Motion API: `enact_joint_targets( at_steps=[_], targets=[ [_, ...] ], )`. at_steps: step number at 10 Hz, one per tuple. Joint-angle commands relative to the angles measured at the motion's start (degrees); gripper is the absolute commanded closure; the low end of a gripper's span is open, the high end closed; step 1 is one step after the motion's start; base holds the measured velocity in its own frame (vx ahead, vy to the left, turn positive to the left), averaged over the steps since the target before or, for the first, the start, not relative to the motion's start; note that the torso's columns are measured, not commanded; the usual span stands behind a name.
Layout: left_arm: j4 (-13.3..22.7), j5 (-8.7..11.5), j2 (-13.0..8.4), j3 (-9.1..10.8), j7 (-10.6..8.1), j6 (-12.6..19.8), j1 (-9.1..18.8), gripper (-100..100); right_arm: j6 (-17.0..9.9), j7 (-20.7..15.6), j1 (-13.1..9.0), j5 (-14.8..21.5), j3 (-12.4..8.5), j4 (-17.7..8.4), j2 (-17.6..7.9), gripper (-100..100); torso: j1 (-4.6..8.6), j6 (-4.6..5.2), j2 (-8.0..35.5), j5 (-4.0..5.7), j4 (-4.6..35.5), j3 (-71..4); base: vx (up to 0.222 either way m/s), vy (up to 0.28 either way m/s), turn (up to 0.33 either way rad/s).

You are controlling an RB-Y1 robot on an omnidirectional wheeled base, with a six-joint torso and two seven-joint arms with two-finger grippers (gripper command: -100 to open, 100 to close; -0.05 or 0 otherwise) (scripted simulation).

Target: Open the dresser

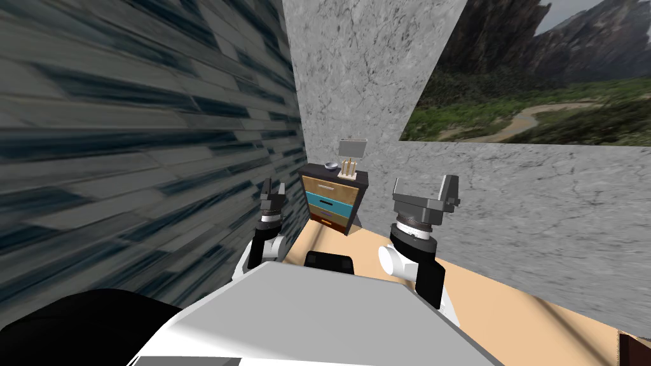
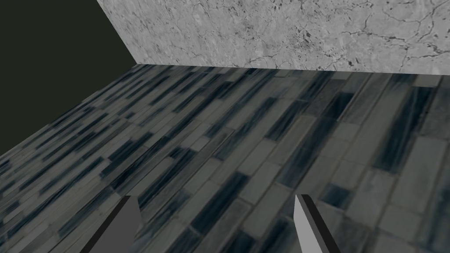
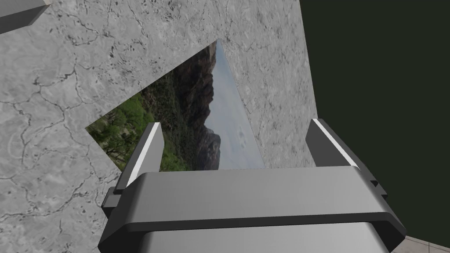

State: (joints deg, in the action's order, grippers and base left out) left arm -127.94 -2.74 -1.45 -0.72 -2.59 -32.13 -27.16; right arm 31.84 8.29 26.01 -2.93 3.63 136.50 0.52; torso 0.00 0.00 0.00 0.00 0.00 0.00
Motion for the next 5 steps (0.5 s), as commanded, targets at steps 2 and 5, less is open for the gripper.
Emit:
enact_joint_targets(
  at_steps=[2, 5],
  targets=[
    [0.0, 0.0, 0.0, 0.0, 0.0, 0.0, 0.0, 0, 0.0, 0.0, 0.0, 0.0, 0.0, 0.0, 0.0, 0, 0.0, 0.0, 6.0, 0.0, 6.0, -12.0, 0.0, 0.0, 0.0],
    [0.0, 0.0, 0.0, 0.0, 0.0, 0.0, 0.0, 0, 0.0, 0.0, 0.0, 0.0, 0.0, 0.0, 0.0, 0, 0.0, 0.0, 18.5, 0.0, 18.5, -36.9, 0.0, 0.0, 0.0]
  ],
)
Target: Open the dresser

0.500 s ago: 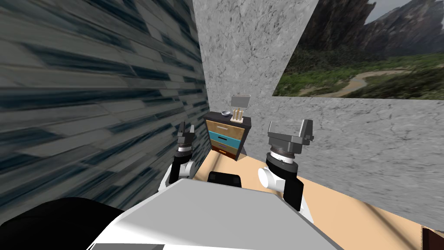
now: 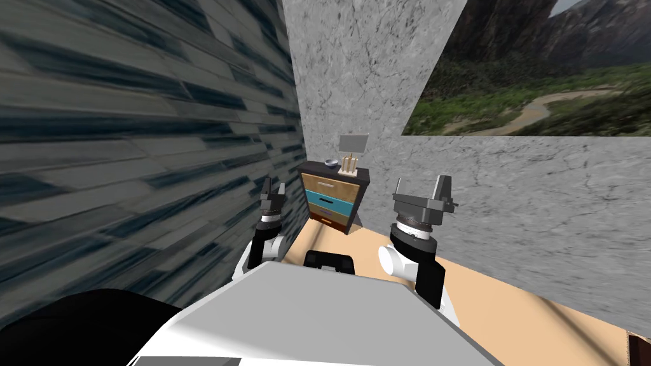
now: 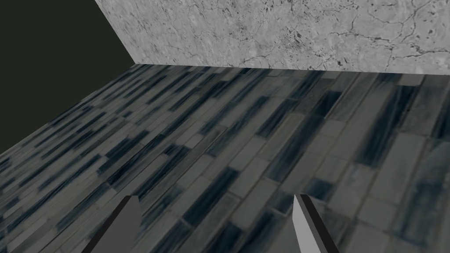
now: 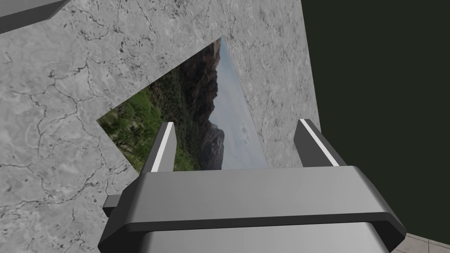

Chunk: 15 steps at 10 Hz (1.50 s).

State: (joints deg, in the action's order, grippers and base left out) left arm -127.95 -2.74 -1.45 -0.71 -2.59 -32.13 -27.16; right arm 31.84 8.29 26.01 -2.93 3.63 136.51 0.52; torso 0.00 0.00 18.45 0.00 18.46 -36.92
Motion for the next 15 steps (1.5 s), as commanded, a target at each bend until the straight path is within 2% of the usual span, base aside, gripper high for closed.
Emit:
enact_joint_targets(
  at_steps=[1, 4, 5, 6, 8, 15],
  targets=[
    [0.0, 0.0, 0.0, 0.0, 0.0, 0.0, 0.0, 0, 0.0, 0.0, 0.0, 0.0, 0.0, 0.0, 0.0, 0, 0.0, 0.0, 4.2, 0.0, 4.2, -8.4, 0.0, 0.0, 0.0],
    [0.0, 0.0, 0.0, 0.0, 0.0, 0.0, 0.0, 0, 0.0, 0.0, 0.0, 0.0, 0.0, 0.0, 0.0, 0, 0.0, 0.0, 16.9, 0.0, 16.9, -33.8, 0.0, 0.0, 0.0],
    [-0.1, -0.1, -2.1, -0.16, -0.17, 1.0, 0.1, -100, 0.0, 0.0, 0.0, 0.0, 0.0, 0.0, 0.0, 0, 0.0, 0.0, 21.2, 0.0, 21.1, -42.3, 0.025, -0.002, -0.044],
    [-0.1, -0.2, -2.9, -0.25, -0.28, 1.7, 0.1, -100, 0.0, 0.0, 0.0, 0.0, 0.0, 0.0, 0.0, 0, -0.01, 0.01, 23.0, 0.0, 23.0, -46.2, 0.036, 0.001, -0.056],
    [-0.4, -0.4, -4.7, -0.65, -0.72, 4.4, 0.3, -100, 0.0, 0.0, 0.0, 0.0, 0.0, 0.0, 0.0, 0, 0.0, 0.01, 23.6, 0.0, 23.7, -47.7, 0.068, 0.003, -0.076],
    [-0.9, -1.1, -6.4, -1.85, -2.02, 12.4, 0.8, -100, 0.0, 0.0, 0.0, 0.0, 0.0, 0.0, 0.0, 0, -0.01, 0.0, 23.8, 0.0, 23.8, -47.7, 0.066, 0.007, -0.071]
  ],
)
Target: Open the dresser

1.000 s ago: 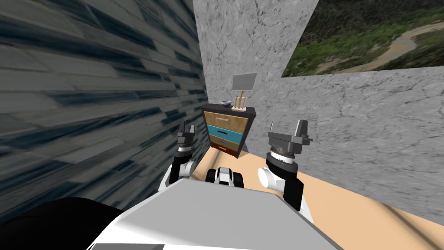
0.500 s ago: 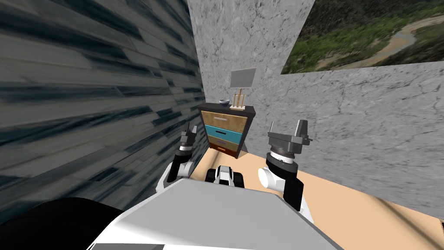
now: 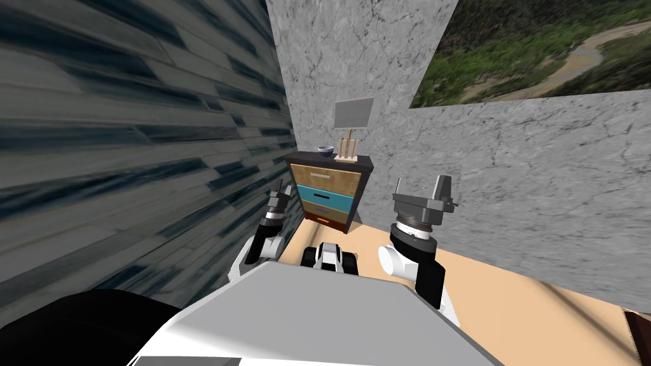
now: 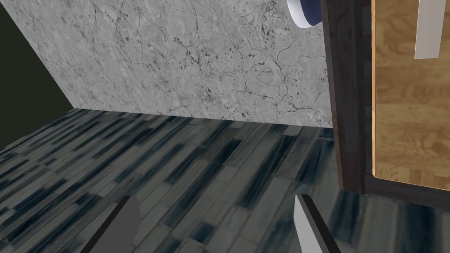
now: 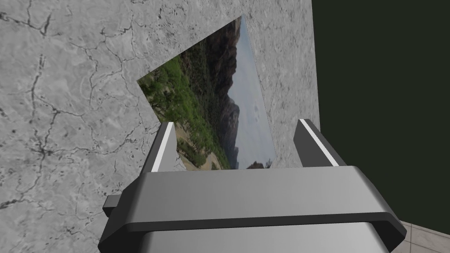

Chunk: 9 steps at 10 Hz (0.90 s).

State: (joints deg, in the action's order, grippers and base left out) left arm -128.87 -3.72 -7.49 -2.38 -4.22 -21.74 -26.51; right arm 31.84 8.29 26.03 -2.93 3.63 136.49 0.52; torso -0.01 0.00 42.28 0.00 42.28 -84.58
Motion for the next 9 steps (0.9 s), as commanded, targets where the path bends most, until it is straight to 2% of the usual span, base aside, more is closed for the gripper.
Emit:
enact_joint_targets(
  at_steps=[1, 9],
  targets=[
    [-0.1, -0.2, -0.5, -0.35, -0.57, 3.1, 0.2, -100, 0.0, 0.0, 0.0, 0.0, 0.0, 0.0, 0.0, 0, 0.0, 0.01, 0.0, -0.01, 0.0, 0.0, 0.067, 0.008, -0.065],
    [-0.4, -0.9, -1.6, -1.48, -1.81, 10.8, 0.8, -100, 0.0, 0.0, 0.0, 0.0, 0.0, 0.0, 0.0, 0, 0.03, 0.0, 0.0, 0.0, 0.0, 0.0, 0.054, 0.008, -0.059]
  ],
)
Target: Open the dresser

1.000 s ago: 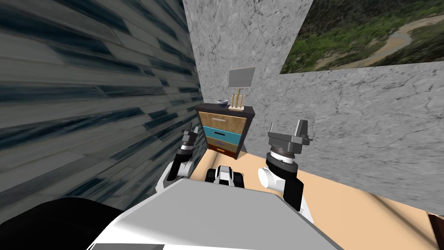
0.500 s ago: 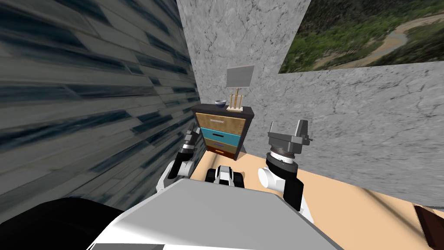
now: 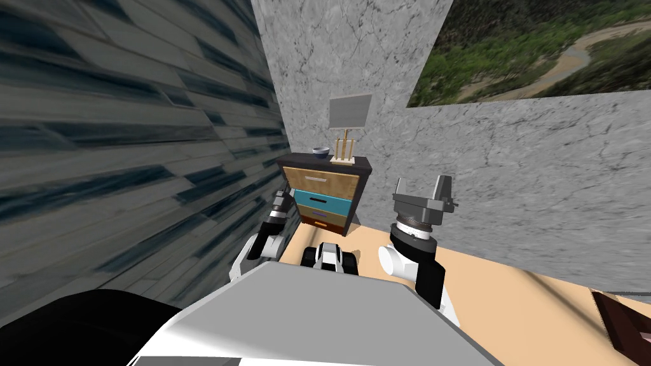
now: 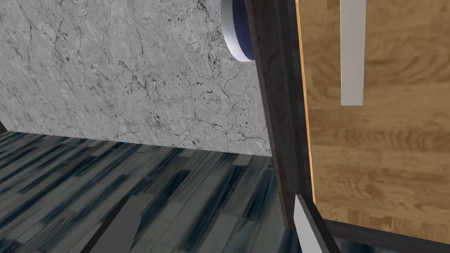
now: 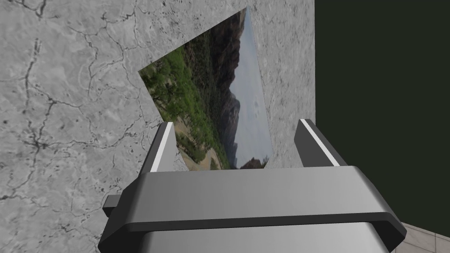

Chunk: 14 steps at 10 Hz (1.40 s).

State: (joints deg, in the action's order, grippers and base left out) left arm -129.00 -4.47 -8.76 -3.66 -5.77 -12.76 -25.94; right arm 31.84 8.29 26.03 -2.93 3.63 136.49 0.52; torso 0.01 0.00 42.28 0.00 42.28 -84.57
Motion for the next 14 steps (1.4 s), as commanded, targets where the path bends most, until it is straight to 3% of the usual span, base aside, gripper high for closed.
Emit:
enact_joint_targets(
  at_steps=[1, 14],
  targets=[
    [-0.3, -0.2, -0.6, -0.33, -0.4, 2.7, 0.3, -100, 0.0, 0.0, 0.0, 0.0, 0.0, 0.0, 0.0, 0, 0.0, 0.0, 0.0, 0.0, 0.0, 0.0, 0.047, 0.008, -0.051],
    [-0.8, -1.5, -6.6, -2.51, -2.78, 17.5, 1.4, -100, 0.0, 0.0, 0.0, 0.0, 0.0, 0.0, 0.0, 0, -0.02, 0.0, 0.0, 0.0, 0.0, 0.0, 0.061, 0.014, -0.069]
  ],
)
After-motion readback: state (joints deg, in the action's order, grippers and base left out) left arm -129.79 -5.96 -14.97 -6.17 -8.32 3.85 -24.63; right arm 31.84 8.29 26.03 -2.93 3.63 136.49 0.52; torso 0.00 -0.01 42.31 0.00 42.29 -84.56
